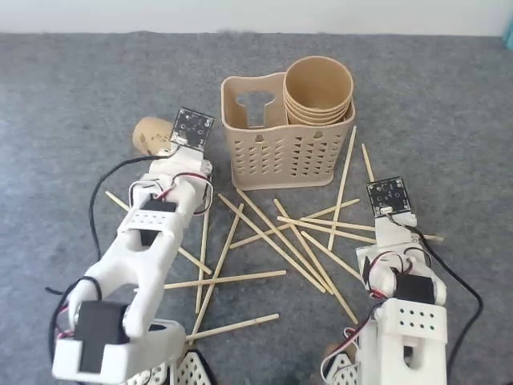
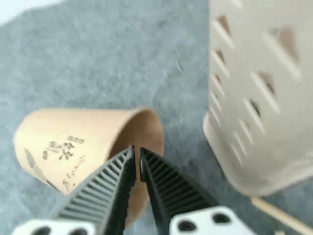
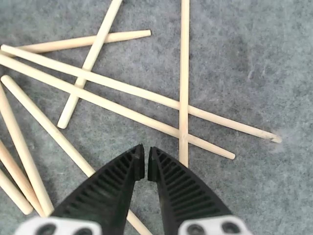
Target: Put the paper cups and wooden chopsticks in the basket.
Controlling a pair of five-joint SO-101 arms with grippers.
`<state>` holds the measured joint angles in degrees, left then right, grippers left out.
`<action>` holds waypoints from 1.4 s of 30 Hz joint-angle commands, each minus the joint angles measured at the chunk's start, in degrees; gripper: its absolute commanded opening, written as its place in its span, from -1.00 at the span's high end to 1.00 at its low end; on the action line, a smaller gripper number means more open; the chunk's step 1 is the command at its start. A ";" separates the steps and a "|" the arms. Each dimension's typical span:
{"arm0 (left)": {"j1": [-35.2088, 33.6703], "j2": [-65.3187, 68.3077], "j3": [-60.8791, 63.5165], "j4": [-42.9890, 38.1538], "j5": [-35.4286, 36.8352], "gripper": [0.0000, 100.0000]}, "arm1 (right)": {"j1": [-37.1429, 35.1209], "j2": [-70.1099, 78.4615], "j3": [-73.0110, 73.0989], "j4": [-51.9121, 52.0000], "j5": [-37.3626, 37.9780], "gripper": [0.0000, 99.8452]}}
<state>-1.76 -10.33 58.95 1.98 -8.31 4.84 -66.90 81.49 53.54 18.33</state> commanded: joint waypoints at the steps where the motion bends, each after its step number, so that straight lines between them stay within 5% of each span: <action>1: -2.73 -1.49 0.31 -7.30 0.88 0.98 | 0.75 -0.13 -0.35 -1.01 0.88 0.94; 11: -13.80 -1.67 -2.59 -16.62 0.97 0.98 | 0.75 -0.13 -0.26 -1.10 2.46 0.94; 20: -17.05 8.79 -24.75 0.18 7.21 0.98 | 0.75 -0.13 -0.26 -1.10 2.46 0.94; 31: -17.67 19.60 -37.23 5.63 7.47 0.98 | 0.75 -0.13 -0.26 -1.10 2.55 0.94; 42: -24.88 -7.47 -33.98 40.18 6.86 0.97 | 0.40 -0.13 -0.18 -1.10 2.73 0.94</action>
<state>-25.93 -7.25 24.57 34.24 -1.27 4.84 -66.90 81.67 53.54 20.09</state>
